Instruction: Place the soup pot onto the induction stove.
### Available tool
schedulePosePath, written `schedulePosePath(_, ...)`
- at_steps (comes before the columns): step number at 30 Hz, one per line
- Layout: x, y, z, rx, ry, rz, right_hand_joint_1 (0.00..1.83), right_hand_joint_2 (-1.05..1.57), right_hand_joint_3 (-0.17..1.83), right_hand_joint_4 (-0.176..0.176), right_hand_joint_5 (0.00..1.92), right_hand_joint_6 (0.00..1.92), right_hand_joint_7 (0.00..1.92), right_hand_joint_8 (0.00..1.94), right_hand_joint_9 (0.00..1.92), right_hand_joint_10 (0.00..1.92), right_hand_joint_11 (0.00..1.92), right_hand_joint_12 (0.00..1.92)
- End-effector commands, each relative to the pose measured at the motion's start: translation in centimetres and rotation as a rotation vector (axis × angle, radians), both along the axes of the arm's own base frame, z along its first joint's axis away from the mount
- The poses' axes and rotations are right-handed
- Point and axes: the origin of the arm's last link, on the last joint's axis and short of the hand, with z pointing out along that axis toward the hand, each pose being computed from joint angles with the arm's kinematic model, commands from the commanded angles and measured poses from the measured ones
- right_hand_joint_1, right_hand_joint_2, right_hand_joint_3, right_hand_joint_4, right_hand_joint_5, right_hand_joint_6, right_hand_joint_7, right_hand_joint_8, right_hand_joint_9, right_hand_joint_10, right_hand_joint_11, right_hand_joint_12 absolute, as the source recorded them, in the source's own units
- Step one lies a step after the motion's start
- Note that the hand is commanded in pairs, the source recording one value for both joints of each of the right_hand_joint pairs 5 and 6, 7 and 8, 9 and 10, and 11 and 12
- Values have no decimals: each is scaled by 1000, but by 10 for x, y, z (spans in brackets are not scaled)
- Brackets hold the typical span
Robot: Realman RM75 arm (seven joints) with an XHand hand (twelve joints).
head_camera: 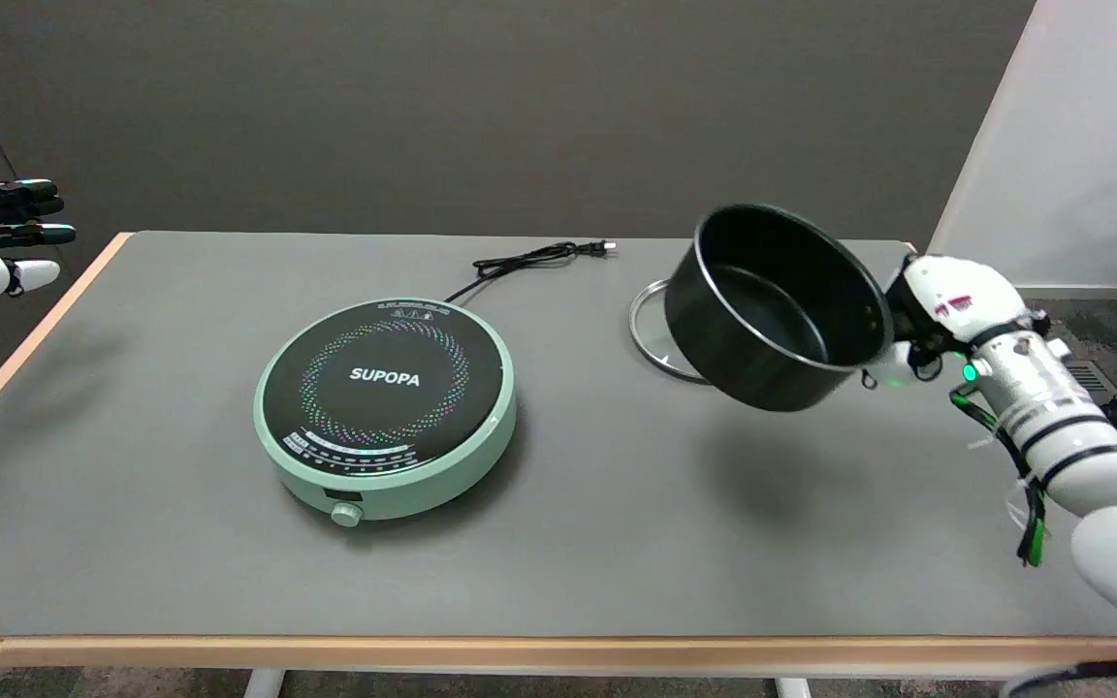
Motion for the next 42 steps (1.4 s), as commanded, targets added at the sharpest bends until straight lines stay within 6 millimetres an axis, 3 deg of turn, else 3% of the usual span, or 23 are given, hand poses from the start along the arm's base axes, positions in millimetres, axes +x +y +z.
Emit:
schedulePosePath(1, 58, -65, -62, 250, 80, 134, 835, 1368, 751, -29, 1920, 1920, 1920, 1920, 1920, 1920, 1920, 1920)
schedulePosePath(9, 76, -110, -118, 423, 92, 166, 831, 1385, 717, -30, 1920, 1920, 1920, 1920, 1920, 1920, 1920, 1920)
schedulePosePath(15, 73, -143, -154, 470, 91, 161, 836, 1385, 689, -30, 1920, 1920, 1920, 1920, 1920, 1920, 1920, 1920)
schedulePosePath(22, 50, -155, -179, 397, 79, 145, 843, 1385, 674, -31, 1920, 1920, 1920, 1920, 1920, 1920, 1920, 1920)
schedulePosePath(30, 23, -175, -228, 389, 131, 69, 851, 1391, 658, -32, 1920, 1920, 1920, 1920, 1920, 1920, 1920, 1920)
schedulePosePath(42, 13, -186, -280, 353, 215, 47, 888, 1361, 677, -45, 1920, 1920, 1920, 1920, 1920, 1920, 1920, 1920)
